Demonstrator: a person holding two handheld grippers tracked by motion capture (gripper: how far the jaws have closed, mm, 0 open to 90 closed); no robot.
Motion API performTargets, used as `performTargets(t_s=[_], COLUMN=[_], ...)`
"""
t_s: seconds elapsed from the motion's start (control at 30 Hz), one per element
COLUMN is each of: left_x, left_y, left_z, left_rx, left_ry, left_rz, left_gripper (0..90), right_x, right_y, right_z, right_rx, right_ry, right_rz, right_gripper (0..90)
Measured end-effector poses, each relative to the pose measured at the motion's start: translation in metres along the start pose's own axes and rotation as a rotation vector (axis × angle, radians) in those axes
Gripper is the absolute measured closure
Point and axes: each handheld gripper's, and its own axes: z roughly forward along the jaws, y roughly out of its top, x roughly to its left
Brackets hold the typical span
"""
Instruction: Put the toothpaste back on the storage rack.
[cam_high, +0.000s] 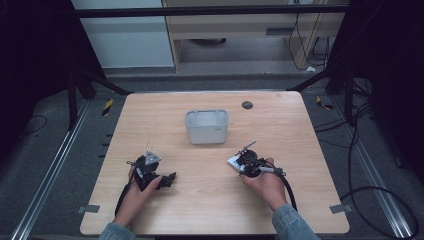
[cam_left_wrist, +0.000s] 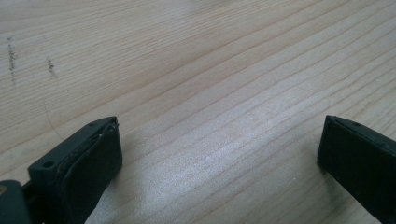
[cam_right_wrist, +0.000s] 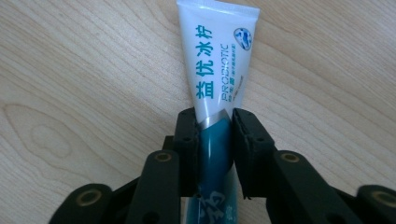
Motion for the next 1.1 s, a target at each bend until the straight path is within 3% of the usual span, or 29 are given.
performTargets(t_s=[0.13,0.37,0.73,1.1], left_x=[0.000,0.000,0.000,0.000], left_y=[0.000,0.000,0.000,0.000], left_z=[0.000,0.000,0.000,0.000], left_rx=[0.000,0.000,0.001,0.001], left_ry=[0.000,-0.001,0.000,-0.001], left_rz=[0.000,0.000,0.001,0.001], left_gripper=[0.0,0.0,0.0,0.0], right_x=[-0.005,-0.015,-0.030,-0.030], right_y=[-0.001,-0.006,0.010,0.031], right_z=[-0.003,-0.012,-0.050,-0.074], right_rx=[-0.008,-0.073,-0.186,-0.291], right_ry=[0.027,0.096,0.058,0.046], right_rz=[0.017,0.082,0.085,0.066], right_gripper=[77.0,78.2,78.4,78.3])
